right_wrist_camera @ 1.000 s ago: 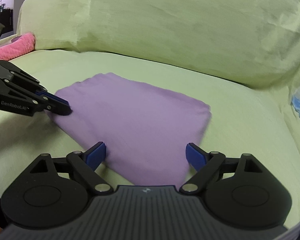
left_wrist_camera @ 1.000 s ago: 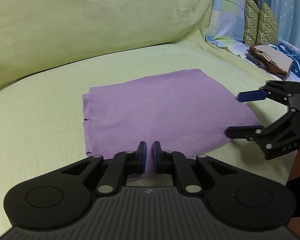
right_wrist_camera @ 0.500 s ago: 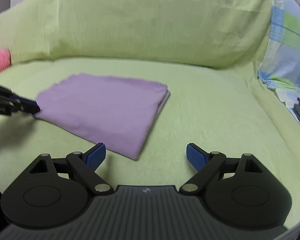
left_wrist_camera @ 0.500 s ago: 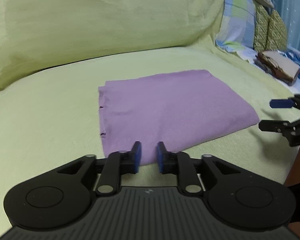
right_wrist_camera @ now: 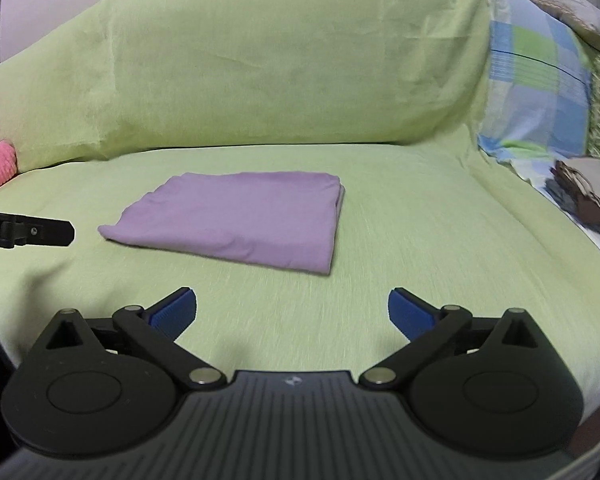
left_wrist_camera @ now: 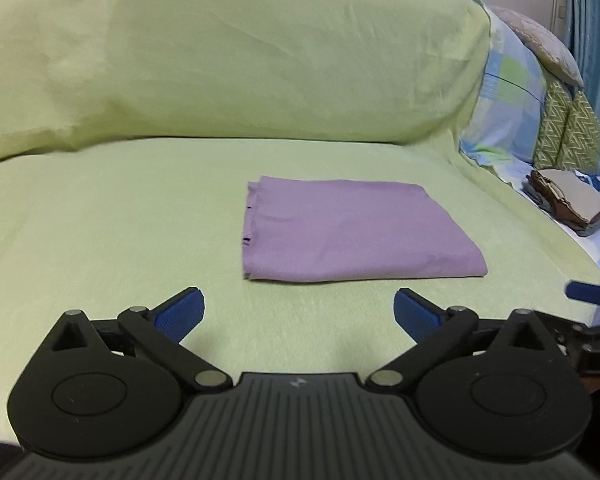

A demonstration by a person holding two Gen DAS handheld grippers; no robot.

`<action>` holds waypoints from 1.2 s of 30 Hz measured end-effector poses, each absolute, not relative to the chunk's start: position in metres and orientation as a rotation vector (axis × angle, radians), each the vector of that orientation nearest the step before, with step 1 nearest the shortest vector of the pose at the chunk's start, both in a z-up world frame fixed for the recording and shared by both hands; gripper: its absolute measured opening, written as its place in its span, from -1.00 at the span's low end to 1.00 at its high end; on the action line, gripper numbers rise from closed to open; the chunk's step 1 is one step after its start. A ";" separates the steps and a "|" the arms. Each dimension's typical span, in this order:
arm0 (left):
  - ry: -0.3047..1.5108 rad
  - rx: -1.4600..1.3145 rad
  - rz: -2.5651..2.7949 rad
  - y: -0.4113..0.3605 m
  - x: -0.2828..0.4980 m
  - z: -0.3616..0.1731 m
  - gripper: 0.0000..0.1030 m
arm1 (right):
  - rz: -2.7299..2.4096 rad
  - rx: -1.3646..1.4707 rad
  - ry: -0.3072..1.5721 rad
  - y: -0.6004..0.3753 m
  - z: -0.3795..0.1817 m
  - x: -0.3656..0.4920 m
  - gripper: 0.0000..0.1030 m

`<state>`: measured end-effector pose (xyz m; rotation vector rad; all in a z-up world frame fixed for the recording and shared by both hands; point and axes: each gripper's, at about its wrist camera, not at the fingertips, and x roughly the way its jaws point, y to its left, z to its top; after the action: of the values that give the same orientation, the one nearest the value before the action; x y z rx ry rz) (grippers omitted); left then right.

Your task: Fold clothes

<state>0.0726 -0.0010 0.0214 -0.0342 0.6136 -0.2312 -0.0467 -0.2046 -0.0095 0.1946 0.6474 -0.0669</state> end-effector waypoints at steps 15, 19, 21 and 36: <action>0.717 -0.022 -0.176 -0.006 0.068 0.024 0.98 | -0.092 0.154 0.724 -0.192 0.012 -0.049 0.97; 0.728 -0.024 -0.183 -0.010 0.072 0.027 0.98 | -0.092 0.113 0.723 -0.196 0.023 -0.040 0.97; 0.724 -0.006 -0.178 -0.014 0.074 0.029 0.98 | -0.101 0.148 0.730 -0.201 0.023 -0.038 0.97; 0.715 0.032 -0.185 -0.026 0.091 0.033 0.98 | -0.044 0.219 0.777 -0.198 0.007 -0.027 0.97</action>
<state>0.0913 -0.0256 0.0325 0.0317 0.7151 -0.1846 -0.0273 -0.1984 0.0066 0.2187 0.7772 -0.0441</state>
